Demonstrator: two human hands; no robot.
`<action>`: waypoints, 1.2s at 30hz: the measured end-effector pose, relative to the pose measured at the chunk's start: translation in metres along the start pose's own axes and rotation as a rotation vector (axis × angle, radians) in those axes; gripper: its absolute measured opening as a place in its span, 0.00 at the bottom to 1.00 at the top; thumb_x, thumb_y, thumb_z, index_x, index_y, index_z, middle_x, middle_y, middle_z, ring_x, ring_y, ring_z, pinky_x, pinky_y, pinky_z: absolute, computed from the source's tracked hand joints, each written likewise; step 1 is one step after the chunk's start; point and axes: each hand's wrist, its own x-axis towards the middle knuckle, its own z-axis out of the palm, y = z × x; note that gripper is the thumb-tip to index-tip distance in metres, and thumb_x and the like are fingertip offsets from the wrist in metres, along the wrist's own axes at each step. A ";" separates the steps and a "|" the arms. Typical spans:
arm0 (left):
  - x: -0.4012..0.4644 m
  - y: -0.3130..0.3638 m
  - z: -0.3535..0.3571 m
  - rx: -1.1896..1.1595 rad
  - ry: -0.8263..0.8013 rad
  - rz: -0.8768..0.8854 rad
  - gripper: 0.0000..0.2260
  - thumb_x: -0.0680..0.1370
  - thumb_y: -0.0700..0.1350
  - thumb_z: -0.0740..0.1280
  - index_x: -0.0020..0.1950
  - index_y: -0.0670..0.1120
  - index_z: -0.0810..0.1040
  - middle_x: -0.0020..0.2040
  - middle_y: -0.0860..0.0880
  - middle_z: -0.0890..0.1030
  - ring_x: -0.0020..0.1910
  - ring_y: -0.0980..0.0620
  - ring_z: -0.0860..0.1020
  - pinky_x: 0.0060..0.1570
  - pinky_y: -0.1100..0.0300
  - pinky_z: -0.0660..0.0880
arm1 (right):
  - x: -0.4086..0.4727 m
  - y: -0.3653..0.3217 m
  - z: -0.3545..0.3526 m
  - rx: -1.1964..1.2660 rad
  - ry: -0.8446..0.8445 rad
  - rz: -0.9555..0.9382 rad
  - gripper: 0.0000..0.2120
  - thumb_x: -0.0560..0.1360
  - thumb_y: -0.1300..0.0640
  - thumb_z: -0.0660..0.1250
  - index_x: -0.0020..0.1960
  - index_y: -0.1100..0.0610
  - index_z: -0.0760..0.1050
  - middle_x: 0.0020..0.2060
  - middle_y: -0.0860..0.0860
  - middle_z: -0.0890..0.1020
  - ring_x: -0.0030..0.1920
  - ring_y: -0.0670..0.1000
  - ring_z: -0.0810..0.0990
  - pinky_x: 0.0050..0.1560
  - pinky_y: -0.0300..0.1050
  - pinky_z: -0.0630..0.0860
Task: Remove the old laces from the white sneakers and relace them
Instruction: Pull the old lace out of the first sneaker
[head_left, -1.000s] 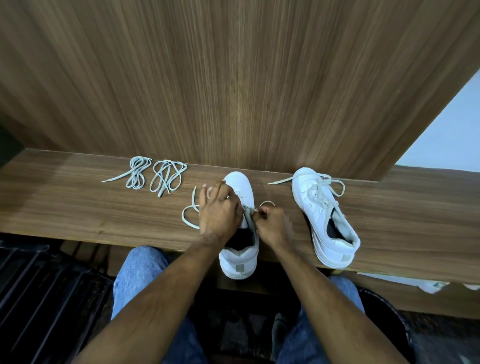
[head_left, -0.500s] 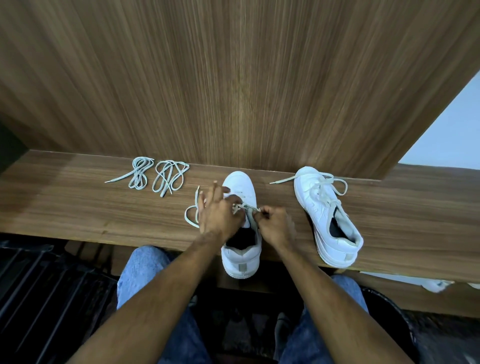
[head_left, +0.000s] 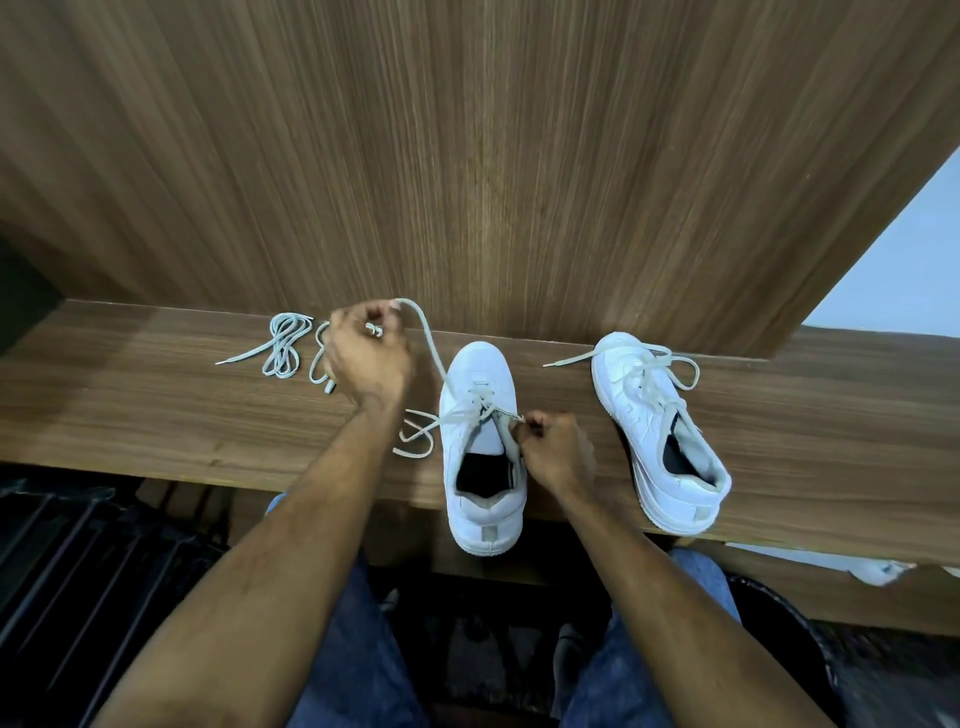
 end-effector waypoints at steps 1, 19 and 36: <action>0.003 -0.001 0.000 0.049 -0.030 -0.005 0.09 0.73 0.54 0.65 0.46 0.52 0.82 0.51 0.48 0.80 0.53 0.44 0.78 0.57 0.45 0.72 | 0.000 0.000 0.000 0.000 0.001 0.001 0.10 0.76 0.47 0.65 0.52 0.49 0.82 0.48 0.51 0.84 0.53 0.57 0.80 0.48 0.46 0.73; -0.082 -0.070 0.003 -0.123 -0.571 -0.316 0.07 0.70 0.46 0.76 0.34 0.48 0.82 0.34 0.47 0.84 0.35 0.49 0.81 0.47 0.43 0.80 | 0.006 0.002 -0.005 -0.163 -0.048 -0.230 0.19 0.75 0.55 0.64 0.65 0.45 0.73 0.52 0.50 0.83 0.53 0.54 0.81 0.49 0.46 0.74; -0.090 -0.074 0.004 -0.006 -0.511 -0.303 0.05 0.72 0.51 0.73 0.38 0.51 0.83 0.32 0.54 0.83 0.35 0.51 0.81 0.44 0.49 0.81 | 0.035 -0.010 0.012 0.499 0.022 0.116 0.04 0.73 0.64 0.63 0.41 0.56 0.72 0.38 0.54 0.83 0.42 0.56 0.82 0.48 0.54 0.79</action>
